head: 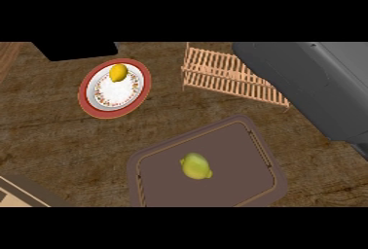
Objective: Pick the pear from the tray and place it in the tiered shelf
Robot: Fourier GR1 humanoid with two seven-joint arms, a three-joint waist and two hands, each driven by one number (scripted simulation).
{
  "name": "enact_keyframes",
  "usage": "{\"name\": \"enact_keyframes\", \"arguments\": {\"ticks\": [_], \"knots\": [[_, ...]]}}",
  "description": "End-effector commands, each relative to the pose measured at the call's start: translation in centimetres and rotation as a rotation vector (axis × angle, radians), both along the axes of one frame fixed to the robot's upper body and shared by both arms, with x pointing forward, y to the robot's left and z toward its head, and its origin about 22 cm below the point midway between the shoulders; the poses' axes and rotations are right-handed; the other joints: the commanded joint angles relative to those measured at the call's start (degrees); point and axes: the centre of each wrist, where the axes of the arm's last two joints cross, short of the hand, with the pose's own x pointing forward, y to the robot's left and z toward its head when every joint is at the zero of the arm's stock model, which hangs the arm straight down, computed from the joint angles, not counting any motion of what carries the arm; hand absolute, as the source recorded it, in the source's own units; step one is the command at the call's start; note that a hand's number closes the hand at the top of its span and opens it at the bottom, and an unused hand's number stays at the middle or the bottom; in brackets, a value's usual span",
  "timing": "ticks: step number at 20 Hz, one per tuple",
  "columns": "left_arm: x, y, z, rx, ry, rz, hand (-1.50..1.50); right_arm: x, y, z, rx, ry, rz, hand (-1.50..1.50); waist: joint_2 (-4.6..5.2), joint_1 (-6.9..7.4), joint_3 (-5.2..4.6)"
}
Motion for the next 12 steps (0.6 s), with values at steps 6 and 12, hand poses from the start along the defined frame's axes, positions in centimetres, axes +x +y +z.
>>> {"name": "enact_keyframes", "arguments": {"ticks": [6, 12], "knots": [[7.5, -2.4, 3.2, 0.052, -0.441, -0.241, 0.0, 0.9, -4.1, 3.4, 0.009, 0.042, -0.102, 1.5, 1.13, 0.21, -0.72], [8.1, -2.3, 3.4, 0.052, -0.463, -0.255, 0.0, 1.9, -6.4, 2.3, -0.06, 0.086, -0.11, 1.5, 1.88, 1.56, -0.72]]}}
